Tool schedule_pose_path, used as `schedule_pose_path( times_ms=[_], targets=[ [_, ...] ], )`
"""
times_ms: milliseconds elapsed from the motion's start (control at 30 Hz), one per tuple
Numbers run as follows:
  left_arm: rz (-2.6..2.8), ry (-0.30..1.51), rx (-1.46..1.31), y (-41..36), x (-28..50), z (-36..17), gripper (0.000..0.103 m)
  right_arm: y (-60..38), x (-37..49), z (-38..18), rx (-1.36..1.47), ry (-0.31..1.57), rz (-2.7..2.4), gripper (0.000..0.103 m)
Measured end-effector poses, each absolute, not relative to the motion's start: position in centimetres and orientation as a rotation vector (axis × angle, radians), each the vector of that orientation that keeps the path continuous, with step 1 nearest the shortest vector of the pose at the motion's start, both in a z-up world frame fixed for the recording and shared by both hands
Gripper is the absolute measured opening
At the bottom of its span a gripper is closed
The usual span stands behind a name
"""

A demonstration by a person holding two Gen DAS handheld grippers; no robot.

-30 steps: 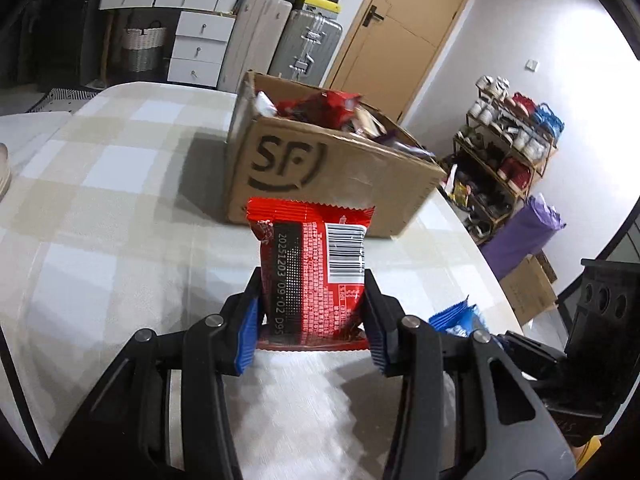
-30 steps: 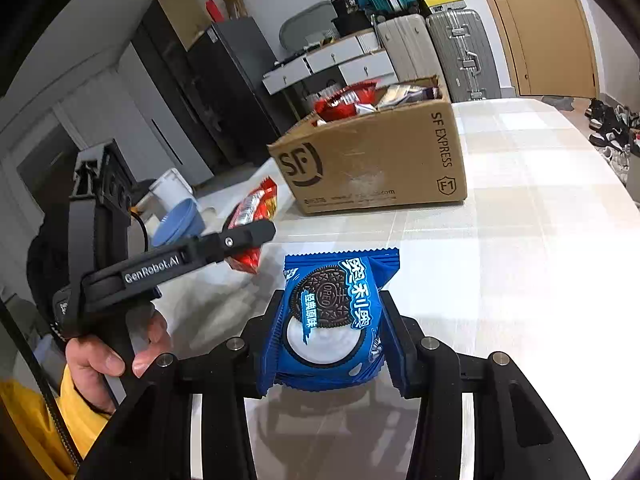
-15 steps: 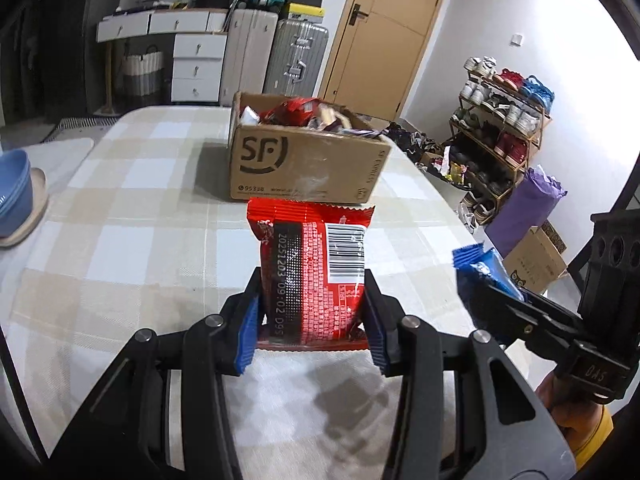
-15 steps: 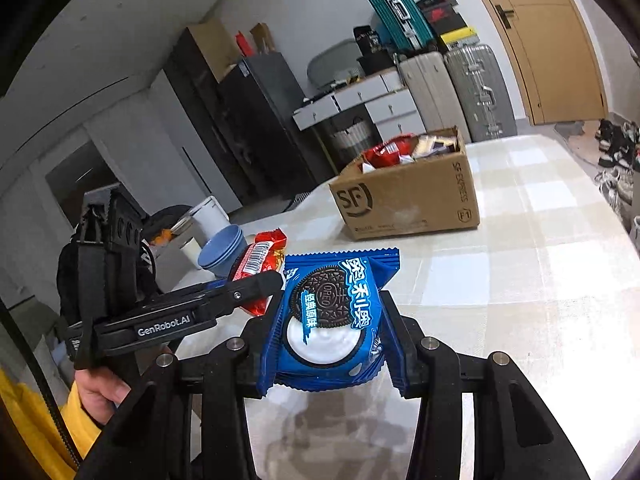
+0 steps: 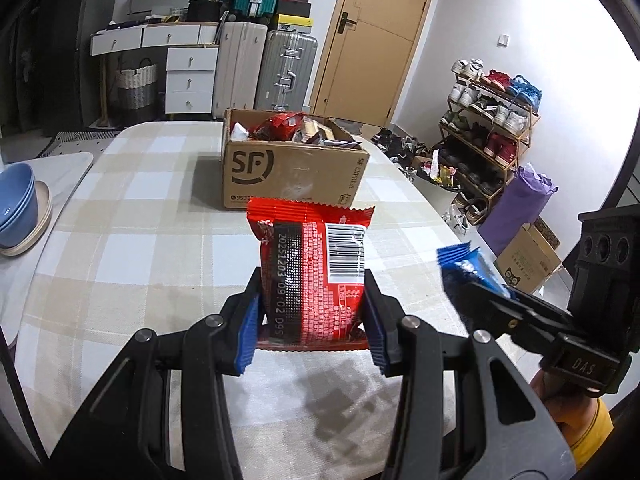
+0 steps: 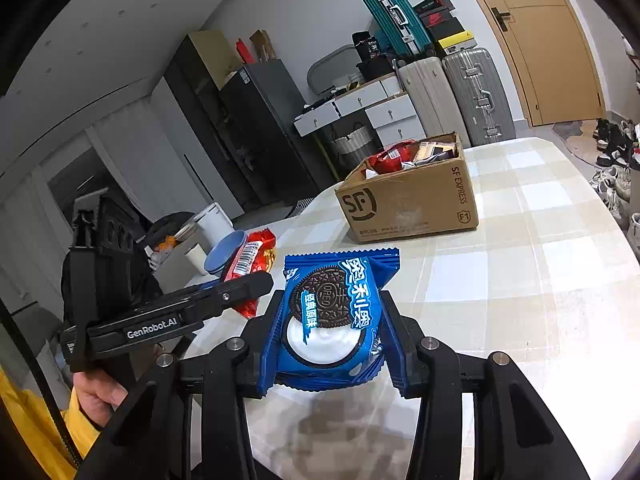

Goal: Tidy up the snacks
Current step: 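Lift both held packets and carry them over the cardboard box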

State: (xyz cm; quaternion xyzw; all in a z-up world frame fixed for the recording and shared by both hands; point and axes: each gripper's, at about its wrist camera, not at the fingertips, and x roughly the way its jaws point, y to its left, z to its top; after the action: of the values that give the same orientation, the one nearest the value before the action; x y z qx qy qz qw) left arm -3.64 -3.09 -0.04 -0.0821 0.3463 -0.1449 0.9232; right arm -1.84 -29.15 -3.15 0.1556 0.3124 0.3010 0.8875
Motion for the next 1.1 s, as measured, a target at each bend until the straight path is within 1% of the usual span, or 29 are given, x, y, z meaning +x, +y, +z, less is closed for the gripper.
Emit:
schedule_pose_path(
  times_ms=[233, 400, 533, 733, 867, 1100],
  targets=[
    [-0.280, 0.741, -0.181, -1.7, -1.9, -1.2, 0.041, -29.9, -0.5, -4.6, 0.350, 0.664, 0.618, 0.044],
    [-0.269, 0.763, -0.192, -1.5, 1.4, -2.7, 0.041, -30.4, 1.4, -5.8, 0.375, 0.687, 0.612, 0.044],
    [-0.265, 0.768, -0.198, -1.3, 3.9, -3.0, 0.041, -30.8, 3.3, -5.5, 0.378, 0.680, 0.608, 0.044],
    [-0.256, 0.739, -0.185, -0.6, 9.0, -1.1, 0.041, -31.2, 7.2, -2.2, 0.360, 0.620, 0.635, 0.044],
    [-0.216, 0.666, -0.113, -0.5, 12.5, 1.5, 0.041, -31.6, 11.3, 0.7, 0.417, 0.595, 0.694, 0.044],
    [-0.222, 0.602, -0.085, 0.0, 20.8, 5.2, 0.041, -30.5, 18.3, 5.5, 0.353, 0.580, 0.689, 0.044]
  ],
)
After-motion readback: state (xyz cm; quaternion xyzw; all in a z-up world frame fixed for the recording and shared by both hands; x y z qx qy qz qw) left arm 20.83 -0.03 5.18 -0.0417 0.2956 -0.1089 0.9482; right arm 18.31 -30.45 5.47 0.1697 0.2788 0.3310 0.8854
